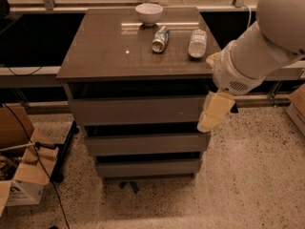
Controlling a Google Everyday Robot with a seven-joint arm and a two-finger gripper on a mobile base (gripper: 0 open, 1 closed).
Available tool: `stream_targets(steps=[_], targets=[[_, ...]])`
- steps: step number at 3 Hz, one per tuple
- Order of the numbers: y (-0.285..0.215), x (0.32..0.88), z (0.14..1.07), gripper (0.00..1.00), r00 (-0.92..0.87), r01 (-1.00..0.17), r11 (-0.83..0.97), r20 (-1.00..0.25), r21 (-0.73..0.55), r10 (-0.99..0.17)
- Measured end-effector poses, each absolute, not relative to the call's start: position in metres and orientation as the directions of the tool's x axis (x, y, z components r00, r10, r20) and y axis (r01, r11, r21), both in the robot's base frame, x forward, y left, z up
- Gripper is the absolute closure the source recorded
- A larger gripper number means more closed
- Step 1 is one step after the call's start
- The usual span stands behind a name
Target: Open top drawer
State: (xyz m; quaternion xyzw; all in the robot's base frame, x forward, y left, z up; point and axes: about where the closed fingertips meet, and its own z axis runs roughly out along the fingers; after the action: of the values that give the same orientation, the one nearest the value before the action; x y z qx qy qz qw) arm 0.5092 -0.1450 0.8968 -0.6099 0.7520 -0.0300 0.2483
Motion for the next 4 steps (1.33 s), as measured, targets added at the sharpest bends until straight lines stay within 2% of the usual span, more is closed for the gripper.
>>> stream_targets(steps=[1, 2, 3, 4], targets=[[-0.139, 0.557, 0.88, 0.0, -0.143, -0.858, 0.308, -0.386, -0.41, -0.911], [-0.146, 0.615, 0.836, 0.0, -0.202, -0.818, 0.401, -0.447, -0.412, -0.871], [-0.149, 0.636, 0.802, 0.0, -0.247, -0.811, 0.447, -0.471, -0.378, -0.847], [-0.16, 0.631, 0.775, 0.0, -0.31, -0.798, 0.503, -0.489, -0.332, -0.815]])
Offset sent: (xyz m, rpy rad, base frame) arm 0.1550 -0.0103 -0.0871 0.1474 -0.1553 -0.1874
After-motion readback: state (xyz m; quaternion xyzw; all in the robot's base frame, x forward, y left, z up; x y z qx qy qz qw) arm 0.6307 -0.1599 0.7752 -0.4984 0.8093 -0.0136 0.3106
